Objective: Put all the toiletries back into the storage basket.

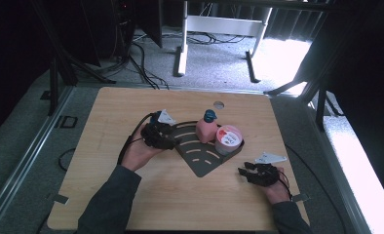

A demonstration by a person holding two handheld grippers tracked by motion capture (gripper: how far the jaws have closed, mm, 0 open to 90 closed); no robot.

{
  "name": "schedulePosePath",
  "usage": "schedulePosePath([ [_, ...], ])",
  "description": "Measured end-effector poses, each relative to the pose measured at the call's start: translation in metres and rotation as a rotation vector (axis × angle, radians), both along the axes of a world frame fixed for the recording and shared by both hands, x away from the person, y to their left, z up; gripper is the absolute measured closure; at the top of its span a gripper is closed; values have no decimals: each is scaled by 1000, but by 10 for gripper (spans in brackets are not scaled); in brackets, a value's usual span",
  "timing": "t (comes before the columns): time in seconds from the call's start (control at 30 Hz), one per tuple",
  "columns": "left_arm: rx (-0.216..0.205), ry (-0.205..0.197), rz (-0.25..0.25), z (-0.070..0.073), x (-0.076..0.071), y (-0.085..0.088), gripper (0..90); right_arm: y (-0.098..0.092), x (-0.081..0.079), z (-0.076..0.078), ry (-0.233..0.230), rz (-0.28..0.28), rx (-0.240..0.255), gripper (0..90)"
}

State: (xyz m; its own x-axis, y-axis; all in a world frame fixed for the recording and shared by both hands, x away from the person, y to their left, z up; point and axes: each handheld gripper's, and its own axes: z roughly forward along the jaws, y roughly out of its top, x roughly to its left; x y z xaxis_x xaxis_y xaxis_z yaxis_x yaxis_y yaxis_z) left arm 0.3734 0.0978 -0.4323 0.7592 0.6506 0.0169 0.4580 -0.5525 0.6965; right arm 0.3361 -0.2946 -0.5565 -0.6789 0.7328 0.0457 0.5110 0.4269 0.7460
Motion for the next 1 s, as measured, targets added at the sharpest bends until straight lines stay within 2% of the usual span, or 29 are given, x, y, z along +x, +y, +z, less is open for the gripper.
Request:
schedulePosePath([
  [0.33, 43, 8, -17, 1, -3, 7, 493, 0, 0, 0, 0, 0, 1, 576],
  [0.47, 42, 5, -12, 3, -6, 11, 494, 0, 0, 0, -1, 0, 1, 575],
  [0.8, 57, 9, 35, 8, -6, 29, 501, 0, 0, 0, 1, -1, 2, 575],
  [1.0, 82, 10, 73, 11, -9, 36, 503, 0, 0, 0, 2, -2, 5, 575],
])
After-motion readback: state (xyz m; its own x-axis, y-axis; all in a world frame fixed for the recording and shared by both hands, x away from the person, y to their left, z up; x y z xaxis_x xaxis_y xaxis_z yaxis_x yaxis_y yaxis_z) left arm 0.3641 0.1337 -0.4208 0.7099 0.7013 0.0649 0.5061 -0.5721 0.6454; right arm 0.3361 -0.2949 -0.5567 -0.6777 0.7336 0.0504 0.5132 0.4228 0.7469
